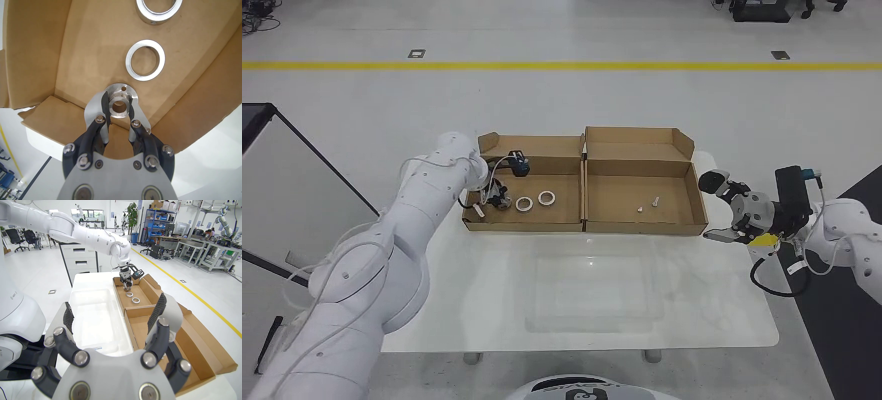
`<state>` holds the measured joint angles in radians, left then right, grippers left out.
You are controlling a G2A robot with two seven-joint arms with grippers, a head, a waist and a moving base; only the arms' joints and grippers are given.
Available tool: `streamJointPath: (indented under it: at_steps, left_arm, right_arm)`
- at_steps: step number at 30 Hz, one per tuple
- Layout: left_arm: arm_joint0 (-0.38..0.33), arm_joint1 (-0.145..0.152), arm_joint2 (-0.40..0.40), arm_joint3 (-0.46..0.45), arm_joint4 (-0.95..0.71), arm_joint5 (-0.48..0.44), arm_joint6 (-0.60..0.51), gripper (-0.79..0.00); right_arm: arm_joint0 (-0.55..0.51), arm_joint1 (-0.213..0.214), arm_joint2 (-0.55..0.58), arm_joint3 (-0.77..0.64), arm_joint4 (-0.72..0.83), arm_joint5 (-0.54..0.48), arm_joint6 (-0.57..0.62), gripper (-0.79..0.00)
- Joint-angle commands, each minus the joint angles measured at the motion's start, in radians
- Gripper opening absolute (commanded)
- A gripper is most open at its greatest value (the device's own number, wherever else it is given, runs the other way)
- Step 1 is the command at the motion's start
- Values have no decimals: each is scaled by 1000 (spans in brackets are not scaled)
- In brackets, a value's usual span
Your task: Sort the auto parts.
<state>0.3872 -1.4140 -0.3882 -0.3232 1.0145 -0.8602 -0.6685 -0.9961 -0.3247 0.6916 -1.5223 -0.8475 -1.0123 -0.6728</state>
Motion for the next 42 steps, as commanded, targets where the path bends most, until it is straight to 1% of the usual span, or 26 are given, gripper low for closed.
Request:
streamJointPath:
  at_steps: [1, 3, 4, 5, 6, 7, 8, 9, 10, 11, 13, 19, 23, 25, 27, 30, 31, 33, 36, 39, 42]
  left_arm:
    - [-1, -7, 2, 15, 4, 1, 4, -785]
    - [-1, -13, 3, 29, 6, 1, 8, -785]
    - [-2, -16, 3, 34, 7, -1, 10, -745]
    - [-2, -19, 3, 40, 7, -3, 11, -677]
    - [-2, -22, 4, 46, 9, -4, 12, -576]
    - [-3, -24, 4, 50, 10, -5, 14, -539]
    - [-3, -27, 5, 56, 12, -6, 16, -471]
    - [-4, -29, 5, 60, 13, -8, 17, -425]
    - [-4, -31, 5, 65, 14, -10, 18, -348]
    - [-5, -33, 5, 69, 14, -13, 19, -203]
    - [-8, -36, 4, 77, 16, -17, 21, 0]
    - [-21, -42, 0, 96, 18, -10, 30, 0]
    - [-38, -42, -7, 99, 15, -22, 49, 0]
    - [-50, -39, -13, 99, 12, -41, 69, 0]
    - [-62, -33, -21, 98, 3, -79, 106, 0]
    - [-78, -19, -31, 89, 3, -152, 181, 0]
    - [-78, -13, -33, 77, 3, -152, 209, 0]
    - [-68, 2, -38, 41, -17, -152, 276, 0]
    - [-53, 36, -31, -22, -33, -152, 364, 0]
    - [-39, 85, -15, -105, -51, -152, 451, 0]
    - [-30, 145, 8, -187, -67, -152, 516, 0]
  right_arm:
    - [0, 0, 0, 0, 0, 0, -1, 0]
    - [0, 0, 0, 0, 0, 0, -1, 0]
    - [0, 0, 0, 0, 0, 0, -1, 0]
    - [0, 0, 0, 0, 0, 0, -1, 0]
    - [0, 0, 0, 0, 0, 0, -1, 0]
    - [0, 0, 0, 0, 0, 0, -1, 0]
    - [0, 0, 0, 0, 0, 0, -1, 0]
    - [0, 0, 0, 0, 0, 0, -1, 0]
    - [0, 0, 0, 0, 0, 0, -1, 0]
    - [0, 0, 0, 0, 0, 0, -1, 0]
    - [0, 0, 0, 0, 0, 0, -1, 0]
    - [0, 0, 0, 0, 0, 0, -1, 0]
    - [0, 0, 0, 0, 0, 0, -1, 0]
    - [0, 0, 0, 0, 0, 0, -1, 0]
    - [0, 0, 0, 0, 0, 0, -1, 0]
    - [0, 0, 0, 0, 0, 0, -1, 0]
    - [0, 0, 0, 0, 0, 0, -1, 0]
    - [0, 0, 0, 0, 0, 0, -1, 0]
    - [0, 0, 0, 0, 0, 0, -1, 0]
    - [0, 0, 0, 0, 0, 0, -1, 0]
    - [0, 0, 0, 0, 0, 0, -1, 0]
